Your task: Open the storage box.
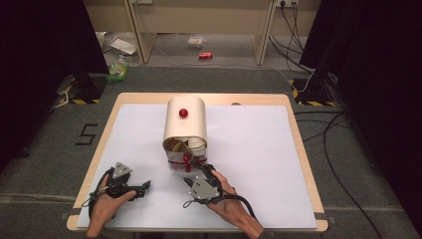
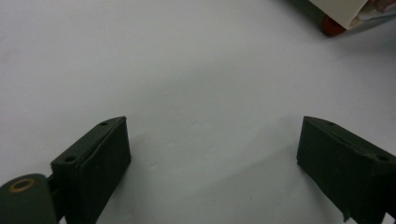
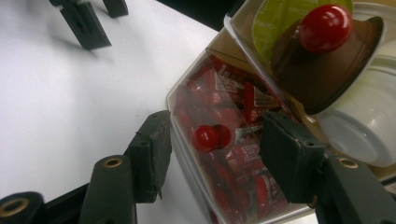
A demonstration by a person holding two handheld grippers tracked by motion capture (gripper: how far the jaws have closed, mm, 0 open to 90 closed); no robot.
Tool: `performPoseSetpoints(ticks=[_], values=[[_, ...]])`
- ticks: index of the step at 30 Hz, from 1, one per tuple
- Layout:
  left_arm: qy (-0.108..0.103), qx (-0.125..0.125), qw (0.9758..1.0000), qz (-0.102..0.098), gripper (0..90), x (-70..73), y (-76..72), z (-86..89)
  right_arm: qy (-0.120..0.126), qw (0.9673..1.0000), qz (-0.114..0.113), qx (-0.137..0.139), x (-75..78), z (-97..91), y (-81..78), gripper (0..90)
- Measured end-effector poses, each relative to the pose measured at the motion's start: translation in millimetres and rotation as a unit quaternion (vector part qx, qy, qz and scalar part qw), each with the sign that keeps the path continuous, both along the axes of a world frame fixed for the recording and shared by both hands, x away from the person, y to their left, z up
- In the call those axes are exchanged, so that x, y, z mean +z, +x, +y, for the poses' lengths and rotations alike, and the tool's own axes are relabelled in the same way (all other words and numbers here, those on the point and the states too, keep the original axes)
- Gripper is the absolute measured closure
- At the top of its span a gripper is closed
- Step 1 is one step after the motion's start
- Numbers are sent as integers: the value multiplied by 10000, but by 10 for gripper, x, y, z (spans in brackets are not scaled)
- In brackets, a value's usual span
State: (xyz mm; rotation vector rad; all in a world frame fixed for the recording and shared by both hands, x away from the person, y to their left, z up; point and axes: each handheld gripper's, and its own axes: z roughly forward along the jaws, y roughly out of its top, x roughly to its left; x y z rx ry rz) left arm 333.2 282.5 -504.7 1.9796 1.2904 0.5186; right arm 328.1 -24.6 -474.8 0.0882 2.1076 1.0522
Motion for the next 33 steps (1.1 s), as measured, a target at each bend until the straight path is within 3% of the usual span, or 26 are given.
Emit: performPoseSetpoints(ticks=[2, 12, 20, 25, 33], values=[[6, -1, 10000, -1, 89, 0, -1, 0, -60, 10000, -27, 32, -17, 17, -1, 440], [1, -1, 10000, 0, 89, 0, 0, -1, -474, 9968, -638, 54, -64, 109, -29, 420], [0, -2, 10000, 1, 89, 0, 0, 0, -536, 9968, -598, 44, -83, 106, 30, 411], [-8, 2, 10000, -2, 88, -1, -1, -2, -453, 9981, -395, 97, -50, 84, 43, 423], [-11, 3, 10000, -4, 88, -1, -1, -2, -98, 9993, 264, 231, 54, 14, 61, 464]])
